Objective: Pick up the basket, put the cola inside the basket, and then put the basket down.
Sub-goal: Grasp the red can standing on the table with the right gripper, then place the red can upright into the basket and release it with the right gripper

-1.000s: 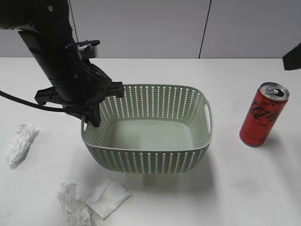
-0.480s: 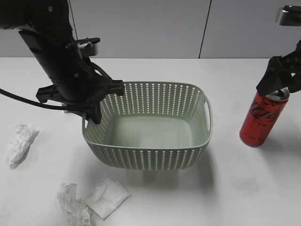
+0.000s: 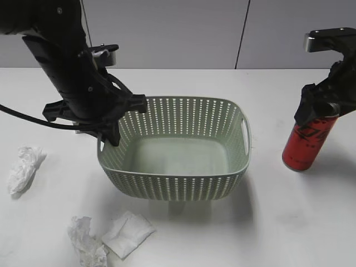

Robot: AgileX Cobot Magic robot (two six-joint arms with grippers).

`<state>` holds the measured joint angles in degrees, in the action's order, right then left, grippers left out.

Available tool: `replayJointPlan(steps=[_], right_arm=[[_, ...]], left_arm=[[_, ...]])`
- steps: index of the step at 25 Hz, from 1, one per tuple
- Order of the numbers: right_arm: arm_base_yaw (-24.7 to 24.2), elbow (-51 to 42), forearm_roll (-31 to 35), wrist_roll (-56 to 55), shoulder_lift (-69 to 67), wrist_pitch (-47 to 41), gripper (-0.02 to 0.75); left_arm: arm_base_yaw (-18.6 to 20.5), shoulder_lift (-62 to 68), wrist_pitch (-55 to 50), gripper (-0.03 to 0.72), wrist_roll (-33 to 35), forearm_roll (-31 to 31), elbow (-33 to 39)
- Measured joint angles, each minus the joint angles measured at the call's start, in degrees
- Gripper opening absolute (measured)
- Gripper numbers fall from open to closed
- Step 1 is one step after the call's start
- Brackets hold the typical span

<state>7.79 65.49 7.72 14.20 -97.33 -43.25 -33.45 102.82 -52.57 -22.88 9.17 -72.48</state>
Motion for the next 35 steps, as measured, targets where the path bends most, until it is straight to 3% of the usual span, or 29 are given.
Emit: replayJointPlan(steps=[6, 19, 25, 35], right_arm=[[0.0, 0.0, -0.48, -0.37, -0.82, 0.46, 0.529], [1.84, 5.76, -2.38, 0.18, 7.96, -7.52, 0.526], [13.31, 10.32, -2.76, 0.56, 15.03, -10.95, 0.524], [30.64, 12.9, -2.81, 0.62, 12.79, -9.93, 0.524]], left_arm=[[0.0, 0.0, 0.0, -0.002, 0.0, -0.13, 0.0], [0.0, 0.0, 0.8, -0.002, 0.31, -0.55, 0.0], [0.0, 0.0, 0.77, -0.002, 3.9, -1.39, 0.0], [0.0, 0.0, -0.01, -0.002, 4.52, -2.11, 0.0]])
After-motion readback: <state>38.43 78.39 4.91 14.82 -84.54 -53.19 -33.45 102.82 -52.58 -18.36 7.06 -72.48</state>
